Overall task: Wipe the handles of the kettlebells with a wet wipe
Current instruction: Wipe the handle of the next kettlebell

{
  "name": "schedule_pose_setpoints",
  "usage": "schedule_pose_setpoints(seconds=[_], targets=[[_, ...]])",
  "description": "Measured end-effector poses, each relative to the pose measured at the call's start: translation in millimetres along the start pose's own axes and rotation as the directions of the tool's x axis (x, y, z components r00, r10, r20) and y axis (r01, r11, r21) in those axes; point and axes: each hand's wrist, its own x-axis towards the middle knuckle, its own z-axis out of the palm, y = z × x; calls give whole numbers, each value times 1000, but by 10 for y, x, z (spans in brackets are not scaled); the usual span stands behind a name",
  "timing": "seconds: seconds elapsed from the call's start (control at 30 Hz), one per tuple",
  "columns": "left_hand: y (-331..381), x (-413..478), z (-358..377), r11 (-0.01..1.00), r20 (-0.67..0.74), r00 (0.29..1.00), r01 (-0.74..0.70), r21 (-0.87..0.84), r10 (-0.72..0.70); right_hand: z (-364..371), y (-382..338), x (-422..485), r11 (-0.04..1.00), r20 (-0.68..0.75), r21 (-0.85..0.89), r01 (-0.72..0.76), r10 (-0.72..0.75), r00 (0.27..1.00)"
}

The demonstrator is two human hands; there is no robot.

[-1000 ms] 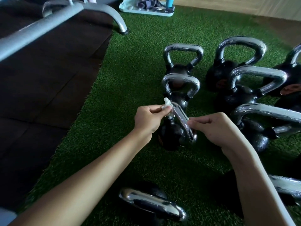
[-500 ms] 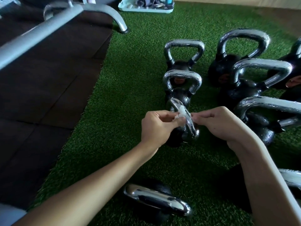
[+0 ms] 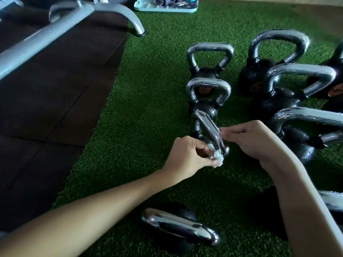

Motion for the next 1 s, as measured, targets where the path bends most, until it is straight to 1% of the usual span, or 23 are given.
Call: schedule_pose_setpoints(seconds=[0.1, 0.17, 0.2, 0.23, 0.27, 0.33, 0.4, 0.47, 0.5, 0.53, 0.6, 0.63, 0.7, 0.73, 0.77, 0.8, 0.87, 0.93, 0.97, 1.0], targets=[[-50, 61, -67, 997, 53, 998, 38, 68, -42, 22, -29, -41, 1000, -27, -20, -1, 0, 1000], [-38, 79, -187, 996, 66, 996, 55, 76, -60, 17, -32, -92, 991, -88, -126, 47, -59, 994], [-30, 74, -250, 998, 42, 997, 56, 33, -58, 3, -26, -132, 980, -116, -178, 88, -110, 987], [-8, 57, -313, 998, -9, 999, 52, -45, -52, -17, -26, -182, 970, -133, -202, 138, -167, 977], [22, 30, -375, 991, -82, 996, 34, -128, -45, -35, -41, -237, 964, -132, -189, 186, -213, 968], [116, -12, -469, 975, -191, 981, -46, -216, 4, -57, -83, -326, 969, -92, -92, 230, -238, 967], [237, -6, -503, 967, -209, 974, -134, -219, 88, -48, -162, -390, 976, 10, 70, 207, -208, 978], [334, 42, -506, 963, -223, 963, -196, -184, 154, -25, -222, -412, 962, 127, 220, 163, -194, 973], [375, 71, -526, 963, -221, 960, -210, -167, 171, -23, -250, -420, 948, 158, 285, 142, -193, 968], [391, 103, -560, 967, -204, 963, -208, -148, 176, -26, -263, -416, 928, 160, 354, 119, -185, 970], [375, 164, -629, 982, -135, 977, -176, -67, 166, -57, -249, -381, 895, 79, 440, 76, -123, 989], [358, 187, -653, 986, -122, 979, -165, -3, 163, -73, -224, -356, 899, 2, 431, 77, -86, 996], [323, 233, -650, 987, -165, 977, -116, 114, 134, -89, -123, -279, 928, -172, 360, 94, -33, 985], [321, 254, -624, 986, -191, 978, -58, 159, 89, -83, -82, -241, 942, -225, 326, 81, -6, 974], [323, 274, -592, 982, -204, 979, 21, 190, 18, -64, -51, -209, 953, -243, 298, 55, 20, 970], [321, 294, -555, 973, -201, 978, 105, 206, -63, -30, -21, -176, 960, -230, 279, 25, 42, 972], [261, 336, -494, 946, -180, 963, 237, 223, -199, 55, 32, -130, 962, -156, 273, -20, 65, 986], [185, 345, -475, 930, -158, 949, 302, 209, -272, 129, 53, -109, 957, -118, 288, -32, 68, 991], [139, 333, -480, 934, -138, 946, 314, 171, -293, 161, 63, -107, 953, -108, 303, -28, 64, 992], [101, 311, -491, 943, -112, 944, 320, 97, -309, 198, 64, -113, 942, -94, 334, -26, 60, 994]])
